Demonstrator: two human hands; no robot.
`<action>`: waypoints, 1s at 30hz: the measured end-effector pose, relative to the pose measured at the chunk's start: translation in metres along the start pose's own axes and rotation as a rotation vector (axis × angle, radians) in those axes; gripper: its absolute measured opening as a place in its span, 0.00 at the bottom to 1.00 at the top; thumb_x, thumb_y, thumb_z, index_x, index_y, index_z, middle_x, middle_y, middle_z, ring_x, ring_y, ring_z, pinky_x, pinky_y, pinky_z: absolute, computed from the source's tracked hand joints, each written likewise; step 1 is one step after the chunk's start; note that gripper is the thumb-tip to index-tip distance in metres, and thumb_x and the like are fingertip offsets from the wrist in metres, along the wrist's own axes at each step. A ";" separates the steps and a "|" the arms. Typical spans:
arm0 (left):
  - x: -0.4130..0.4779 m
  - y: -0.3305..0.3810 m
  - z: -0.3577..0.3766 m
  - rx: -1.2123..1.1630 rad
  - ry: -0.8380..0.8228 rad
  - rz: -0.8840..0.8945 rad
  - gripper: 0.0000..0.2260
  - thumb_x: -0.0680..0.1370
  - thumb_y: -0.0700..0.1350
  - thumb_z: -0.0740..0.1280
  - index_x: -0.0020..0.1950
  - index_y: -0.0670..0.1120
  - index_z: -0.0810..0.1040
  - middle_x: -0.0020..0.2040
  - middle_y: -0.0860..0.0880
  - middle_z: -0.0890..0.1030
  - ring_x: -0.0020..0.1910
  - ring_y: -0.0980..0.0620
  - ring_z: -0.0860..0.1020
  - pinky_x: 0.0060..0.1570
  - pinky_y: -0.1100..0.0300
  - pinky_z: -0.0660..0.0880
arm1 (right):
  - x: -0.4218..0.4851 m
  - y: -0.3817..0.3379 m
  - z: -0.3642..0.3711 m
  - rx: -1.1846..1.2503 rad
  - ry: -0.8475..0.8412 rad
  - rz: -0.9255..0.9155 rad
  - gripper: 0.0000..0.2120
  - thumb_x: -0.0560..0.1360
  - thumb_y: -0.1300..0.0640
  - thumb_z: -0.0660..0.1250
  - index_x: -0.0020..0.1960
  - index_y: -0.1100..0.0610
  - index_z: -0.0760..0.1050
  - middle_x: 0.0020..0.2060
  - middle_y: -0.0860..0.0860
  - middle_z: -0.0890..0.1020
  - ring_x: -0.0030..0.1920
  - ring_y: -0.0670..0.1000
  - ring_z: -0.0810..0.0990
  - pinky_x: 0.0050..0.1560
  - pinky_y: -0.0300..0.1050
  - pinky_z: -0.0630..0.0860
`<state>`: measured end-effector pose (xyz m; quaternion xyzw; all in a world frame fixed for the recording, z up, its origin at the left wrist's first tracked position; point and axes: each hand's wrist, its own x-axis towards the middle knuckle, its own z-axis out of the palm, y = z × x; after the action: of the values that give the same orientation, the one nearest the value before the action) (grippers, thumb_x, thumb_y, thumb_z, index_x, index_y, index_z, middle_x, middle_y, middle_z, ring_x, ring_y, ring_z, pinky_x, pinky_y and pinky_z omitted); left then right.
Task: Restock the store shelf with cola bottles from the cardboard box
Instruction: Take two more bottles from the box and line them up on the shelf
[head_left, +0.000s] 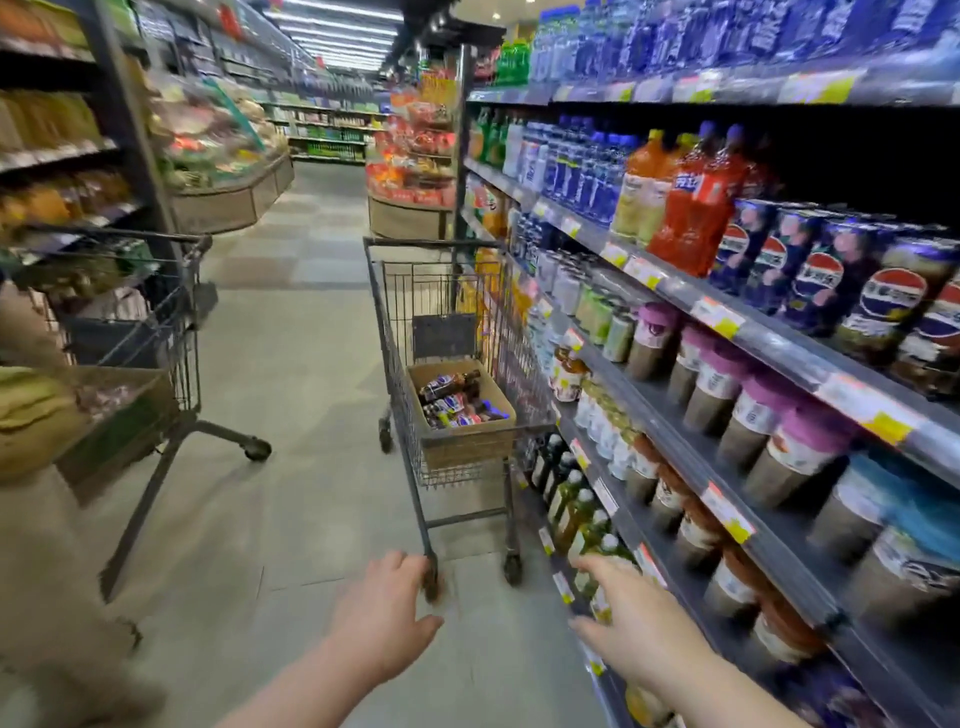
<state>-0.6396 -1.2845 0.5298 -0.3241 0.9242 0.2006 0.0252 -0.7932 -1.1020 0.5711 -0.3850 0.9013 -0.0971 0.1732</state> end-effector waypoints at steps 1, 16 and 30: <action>0.015 -0.011 -0.007 0.007 -0.001 -0.007 0.22 0.75 0.56 0.62 0.67 0.52 0.64 0.66 0.51 0.68 0.64 0.49 0.70 0.58 0.57 0.69 | 0.018 -0.009 0.000 0.007 -0.004 -0.001 0.28 0.73 0.46 0.64 0.71 0.46 0.61 0.69 0.46 0.67 0.68 0.50 0.69 0.66 0.44 0.66; 0.272 -0.077 -0.058 0.087 -0.044 -0.026 0.24 0.75 0.56 0.62 0.69 0.51 0.62 0.68 0.51 0.68 0.67 0.49 0.67 0.60 0.57 0.68 | 0.307 -0.048 -0.008 0.073 -0.064 0.017 0.26 0.72 0.46 0.65 0.68 0.48 0.64 0.65 0.47 0.71 0.64 0.50 0.73 0.63 0.47 0.70; 0.546 -0.075 -0.097 0.233 -0.194 0.074 0.25 0.73 0.57 0.63 0.68 0.51 0.64 0.63 0.50 0.70 0.63 0.49 0.70 0.61 0.56 0.69 | 0.556 -0.022 -0.071 0.172 -0.159 0.156 0.21 0.73 0.48 0.65 0.64 0.48 0.67 0.62 0.47 0.73 0.59 0.50 0.76 0.60 0.46 0.73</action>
<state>-1.0164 -1.6971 0.4956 -0.2636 0.9458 0.1231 0.1444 -1.1645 -1.5185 0.5109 -0.3041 0.9003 -0.1293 0.2832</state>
